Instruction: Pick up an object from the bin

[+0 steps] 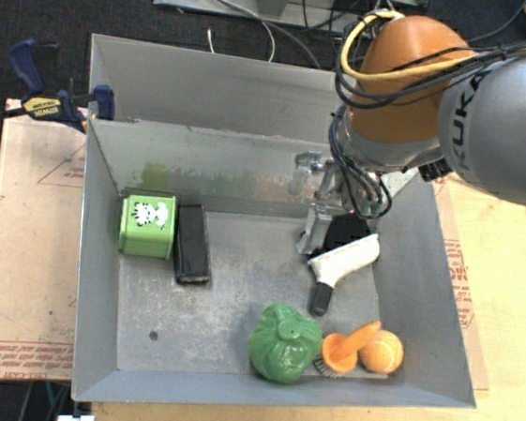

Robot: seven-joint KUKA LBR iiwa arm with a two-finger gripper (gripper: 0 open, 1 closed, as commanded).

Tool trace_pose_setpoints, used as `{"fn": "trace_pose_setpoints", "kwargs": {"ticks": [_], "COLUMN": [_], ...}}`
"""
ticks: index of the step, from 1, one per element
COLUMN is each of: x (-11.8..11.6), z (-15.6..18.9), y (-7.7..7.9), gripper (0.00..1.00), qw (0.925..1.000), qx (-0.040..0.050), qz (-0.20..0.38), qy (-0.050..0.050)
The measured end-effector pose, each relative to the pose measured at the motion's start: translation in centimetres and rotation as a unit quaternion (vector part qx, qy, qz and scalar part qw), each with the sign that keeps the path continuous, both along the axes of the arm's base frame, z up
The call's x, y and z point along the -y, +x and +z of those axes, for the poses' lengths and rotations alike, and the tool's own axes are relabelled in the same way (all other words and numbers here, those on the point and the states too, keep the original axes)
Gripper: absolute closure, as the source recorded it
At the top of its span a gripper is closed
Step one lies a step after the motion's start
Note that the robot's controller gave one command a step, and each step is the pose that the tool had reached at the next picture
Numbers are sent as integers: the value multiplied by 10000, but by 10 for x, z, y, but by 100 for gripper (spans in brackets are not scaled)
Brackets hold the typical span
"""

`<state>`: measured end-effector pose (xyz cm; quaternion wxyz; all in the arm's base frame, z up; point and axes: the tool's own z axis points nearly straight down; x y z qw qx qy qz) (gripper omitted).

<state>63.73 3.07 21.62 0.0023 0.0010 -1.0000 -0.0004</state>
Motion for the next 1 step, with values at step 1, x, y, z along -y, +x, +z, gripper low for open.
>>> {"fn": "trace_pose_setpoints", "kwargs": {"ticks": [1], "x": [0], "z": [5], "y": [1], "gripper": [0], "qw": [10000], "qx": [34], "qz": [-5], "qy": [3]}}
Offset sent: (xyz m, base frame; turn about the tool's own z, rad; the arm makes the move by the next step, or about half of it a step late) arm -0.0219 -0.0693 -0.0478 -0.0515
